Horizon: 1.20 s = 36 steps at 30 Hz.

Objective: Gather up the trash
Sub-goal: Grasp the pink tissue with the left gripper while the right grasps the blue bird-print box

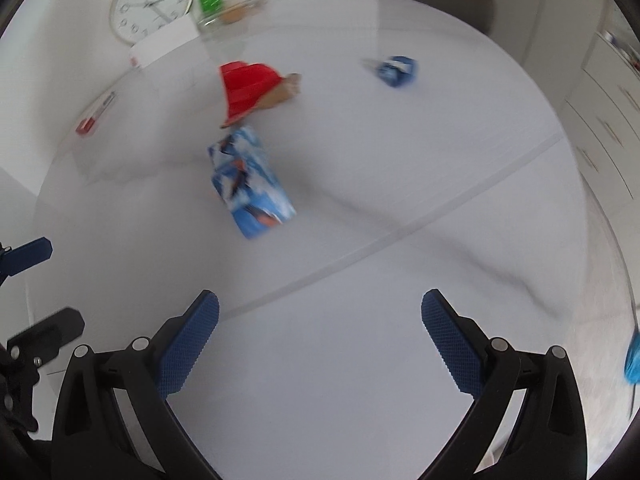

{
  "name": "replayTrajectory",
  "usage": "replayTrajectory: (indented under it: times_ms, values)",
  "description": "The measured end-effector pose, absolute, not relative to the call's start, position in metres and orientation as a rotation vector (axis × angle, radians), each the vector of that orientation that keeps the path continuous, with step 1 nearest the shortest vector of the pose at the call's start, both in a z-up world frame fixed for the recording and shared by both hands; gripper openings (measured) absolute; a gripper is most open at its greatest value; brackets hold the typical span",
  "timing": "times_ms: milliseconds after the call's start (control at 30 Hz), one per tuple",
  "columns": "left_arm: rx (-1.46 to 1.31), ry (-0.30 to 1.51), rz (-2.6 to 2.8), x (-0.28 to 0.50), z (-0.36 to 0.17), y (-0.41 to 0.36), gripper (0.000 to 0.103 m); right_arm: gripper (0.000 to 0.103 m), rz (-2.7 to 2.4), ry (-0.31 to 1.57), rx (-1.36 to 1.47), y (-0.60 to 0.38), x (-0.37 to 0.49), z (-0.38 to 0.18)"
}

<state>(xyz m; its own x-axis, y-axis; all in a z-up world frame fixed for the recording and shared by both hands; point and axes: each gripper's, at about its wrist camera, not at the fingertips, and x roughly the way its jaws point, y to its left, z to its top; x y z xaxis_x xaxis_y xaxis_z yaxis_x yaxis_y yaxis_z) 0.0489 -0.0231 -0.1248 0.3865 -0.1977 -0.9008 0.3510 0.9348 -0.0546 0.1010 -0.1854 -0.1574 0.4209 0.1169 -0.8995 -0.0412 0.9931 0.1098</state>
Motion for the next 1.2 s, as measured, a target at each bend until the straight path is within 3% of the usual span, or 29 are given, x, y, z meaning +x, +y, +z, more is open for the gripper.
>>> replayTrajectory:
  times_ms: [367, 467, 500, 533, 1033, 1200]
  values:
    - [0.070, 1.171, -0.285, 0.084, -0.150, 0.004, 0.095, 0.099, 0.213, 1.141, -0.094, -0.136, 0.178, -0.182]
    - [0.045, 1.179, -0.274, 0.087, -0.153, 0.009, 0.095, 0.074, 0.248, 1.172, -0.123, -0.131, 0.192, -0.192]
    - [0.041, 1.180, -0.273, 0.089, -0.154, 0.009, 0.095, 0.058, 0.258, 1.177, -0.120, -0.131, 0.193, -0.193]
    - [0.038, 1.180, -0.271, 0.089, -0.154, 0.009, 0.095, 0.054, 0.260, 1.182, -0.114, -0.132, 0.194, -0.194]
    - [0.091, 1.118, -0.371, 0.134, -0.172, -0.055, 0.094, 0.053, 0.105, 1.124, 0.174, -0.223, 0.120, -0.153]
    - [0.106, 1.136, -0.392, 0.166, -0.193, -0.082, 0.080, 0.054, 0.053, 1.140, 0.231, -0.245, 0.102, -0.158]
